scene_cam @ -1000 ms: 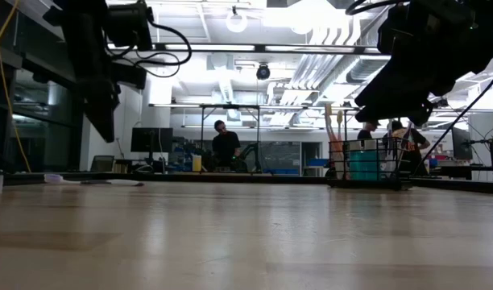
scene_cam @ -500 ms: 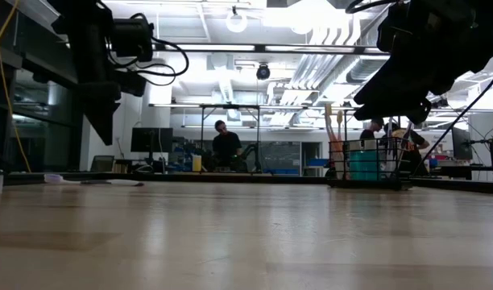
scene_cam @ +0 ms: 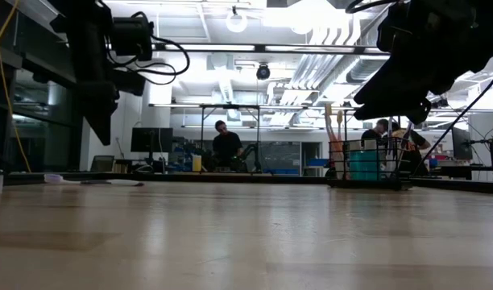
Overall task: Pick & Place toothbrushing station
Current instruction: Put the purple toothbrush into the right of the black mesh organizer
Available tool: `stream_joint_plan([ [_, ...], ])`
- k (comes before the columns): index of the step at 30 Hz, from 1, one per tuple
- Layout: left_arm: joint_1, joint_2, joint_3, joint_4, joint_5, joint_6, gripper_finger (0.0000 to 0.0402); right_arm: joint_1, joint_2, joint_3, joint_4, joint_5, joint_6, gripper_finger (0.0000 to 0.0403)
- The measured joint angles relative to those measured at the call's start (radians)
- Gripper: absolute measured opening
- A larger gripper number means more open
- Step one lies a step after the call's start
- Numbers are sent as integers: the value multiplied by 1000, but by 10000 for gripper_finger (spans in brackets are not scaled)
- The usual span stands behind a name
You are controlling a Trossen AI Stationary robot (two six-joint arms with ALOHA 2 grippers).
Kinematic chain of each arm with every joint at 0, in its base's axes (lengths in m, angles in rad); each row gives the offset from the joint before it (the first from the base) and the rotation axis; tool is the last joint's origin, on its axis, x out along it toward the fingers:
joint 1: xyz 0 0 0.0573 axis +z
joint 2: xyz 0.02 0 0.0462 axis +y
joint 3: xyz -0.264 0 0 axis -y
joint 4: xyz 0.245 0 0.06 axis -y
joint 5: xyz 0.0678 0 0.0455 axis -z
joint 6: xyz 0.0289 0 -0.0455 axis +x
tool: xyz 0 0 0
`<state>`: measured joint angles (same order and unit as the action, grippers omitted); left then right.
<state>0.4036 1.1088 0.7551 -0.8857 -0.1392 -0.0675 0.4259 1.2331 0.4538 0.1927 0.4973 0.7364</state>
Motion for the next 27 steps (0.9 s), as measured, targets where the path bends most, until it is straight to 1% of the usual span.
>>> stream_joint_plan([
  [5,76,0,0,1,-2,74,74,0,0,0,10,-3,0,162],
  [7,99,0,0,1,-2,75,74,0,0,0,10,-3,0,162],
  [17,118,0,0,2,-40,38,74,0,0,0,10,-3,0,162],
  [19,140,0,0,2,-22,45,74,0,0,0,10,-3,0,162],
  [23,202,1,0,3,54,64,74,0,0,0,10,-2,0,162],
  [27,255,16,1,2,107,72,74,0,0,0,10,-2,0,162],
])
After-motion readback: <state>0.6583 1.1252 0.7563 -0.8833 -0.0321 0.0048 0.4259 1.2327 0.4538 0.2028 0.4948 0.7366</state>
